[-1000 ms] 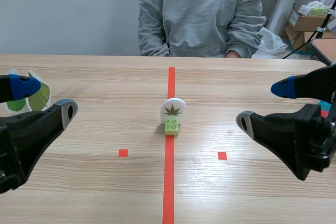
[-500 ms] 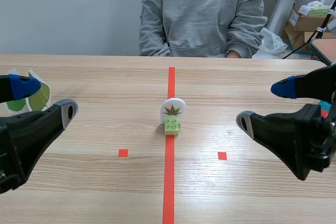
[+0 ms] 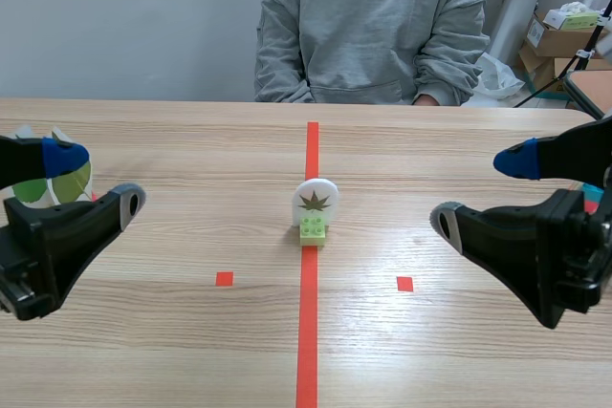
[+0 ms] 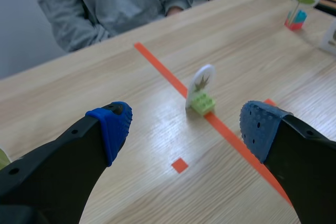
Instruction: Do the leaf sorting experiment
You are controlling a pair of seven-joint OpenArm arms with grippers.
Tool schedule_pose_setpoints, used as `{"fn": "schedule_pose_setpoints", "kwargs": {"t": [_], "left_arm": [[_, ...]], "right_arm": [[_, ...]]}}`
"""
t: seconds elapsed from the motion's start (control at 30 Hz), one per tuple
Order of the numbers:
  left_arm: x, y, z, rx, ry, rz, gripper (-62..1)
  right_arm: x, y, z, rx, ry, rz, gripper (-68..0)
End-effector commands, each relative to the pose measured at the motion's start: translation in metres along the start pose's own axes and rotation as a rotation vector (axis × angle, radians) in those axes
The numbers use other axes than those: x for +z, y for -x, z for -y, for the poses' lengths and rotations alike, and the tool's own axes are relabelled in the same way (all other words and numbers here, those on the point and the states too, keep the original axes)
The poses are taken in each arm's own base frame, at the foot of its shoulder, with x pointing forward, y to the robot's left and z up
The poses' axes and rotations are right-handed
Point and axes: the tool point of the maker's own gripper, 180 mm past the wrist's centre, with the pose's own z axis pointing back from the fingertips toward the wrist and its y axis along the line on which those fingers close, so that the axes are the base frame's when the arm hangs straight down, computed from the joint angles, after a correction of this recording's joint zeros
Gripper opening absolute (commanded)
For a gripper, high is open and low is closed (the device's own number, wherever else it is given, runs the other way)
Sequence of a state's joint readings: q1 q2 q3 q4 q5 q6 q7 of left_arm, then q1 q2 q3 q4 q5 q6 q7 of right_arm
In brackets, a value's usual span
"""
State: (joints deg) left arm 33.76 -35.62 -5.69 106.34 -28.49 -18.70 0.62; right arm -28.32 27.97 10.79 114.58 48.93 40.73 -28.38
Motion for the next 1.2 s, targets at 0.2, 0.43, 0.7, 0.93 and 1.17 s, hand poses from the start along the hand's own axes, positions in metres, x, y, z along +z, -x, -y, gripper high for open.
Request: {"fn": "schedule_pose_setpoints", "kwargs": {"t": [0.2,0.43,0.7,0.93,1.17], "left_arm": [[-0.023,0.017,-0.01,-0.02,0.1,-0.018,-15.9],[-0.049,0.042,-0.015,-0.005,0.143,-0.061,-15.9],[-0.085,0.061,-0.005,-0.006,0.208,-0.071,-15.9],[-0.123,0.064,0.017,-0.011,0.28,-0.062,-15.9],[-0.163,0.064,0.035,-0.01,0.314,-0.059,-15.9]], "right_arm": [[0.002,-0.007,0.005,0.002,0.012,0.028,-8.4],[0.002,-0.007,0.005,0.002,0.012,0.028,-8.4],[0.002,-0.008,0.005,0.003,0.012,0.028,-8.4],[0.002,-0.008,0.005,0.005,0.013,0.029,-8.4],[0.002,-0.008,0.005,0.005,0.013,0.029,-8.4]]}}
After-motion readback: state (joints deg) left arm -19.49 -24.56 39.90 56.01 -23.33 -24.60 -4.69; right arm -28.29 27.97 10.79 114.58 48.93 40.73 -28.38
